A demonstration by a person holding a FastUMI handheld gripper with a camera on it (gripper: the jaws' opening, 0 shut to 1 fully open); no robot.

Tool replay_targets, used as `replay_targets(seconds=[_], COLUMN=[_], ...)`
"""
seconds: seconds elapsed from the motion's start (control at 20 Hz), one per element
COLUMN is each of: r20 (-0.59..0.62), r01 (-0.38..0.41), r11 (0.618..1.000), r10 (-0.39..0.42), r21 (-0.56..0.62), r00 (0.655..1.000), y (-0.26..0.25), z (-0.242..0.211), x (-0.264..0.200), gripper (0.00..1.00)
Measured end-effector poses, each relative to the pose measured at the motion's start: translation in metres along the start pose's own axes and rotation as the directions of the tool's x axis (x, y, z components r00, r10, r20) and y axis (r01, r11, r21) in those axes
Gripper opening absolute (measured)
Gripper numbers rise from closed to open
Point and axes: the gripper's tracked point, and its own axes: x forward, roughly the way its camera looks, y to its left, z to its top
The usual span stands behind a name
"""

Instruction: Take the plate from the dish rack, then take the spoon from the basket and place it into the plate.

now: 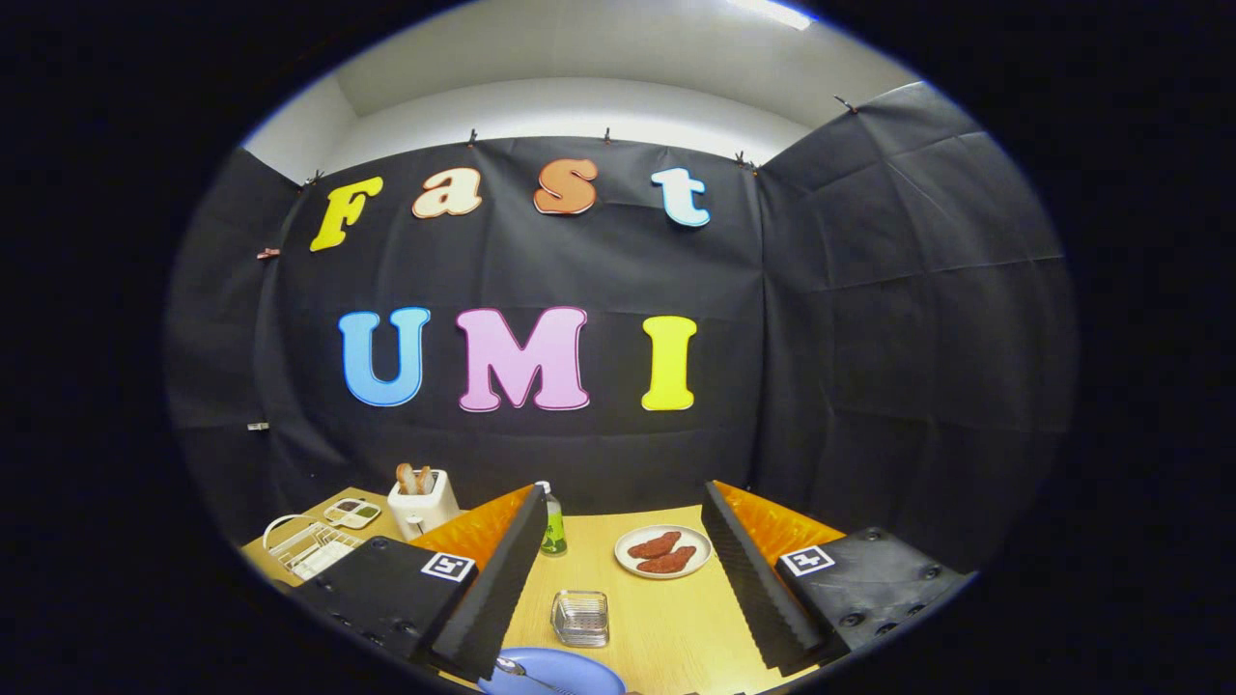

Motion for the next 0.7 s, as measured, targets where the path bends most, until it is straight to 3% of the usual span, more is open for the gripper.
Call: replay_targets(seconds=[0.35,0.7], r20=[-0.056,-0.066], r01=[0.048,0.019], r11=[0.999,1.000], r10=[-0.047,-0.019], r21=[0.025,0.006], r00=[0.997,0.998], y=[0.012,0.029], z=[-0.018,-0.022], x=[-0.007,-0.004], gripper=[0.99,0.99])
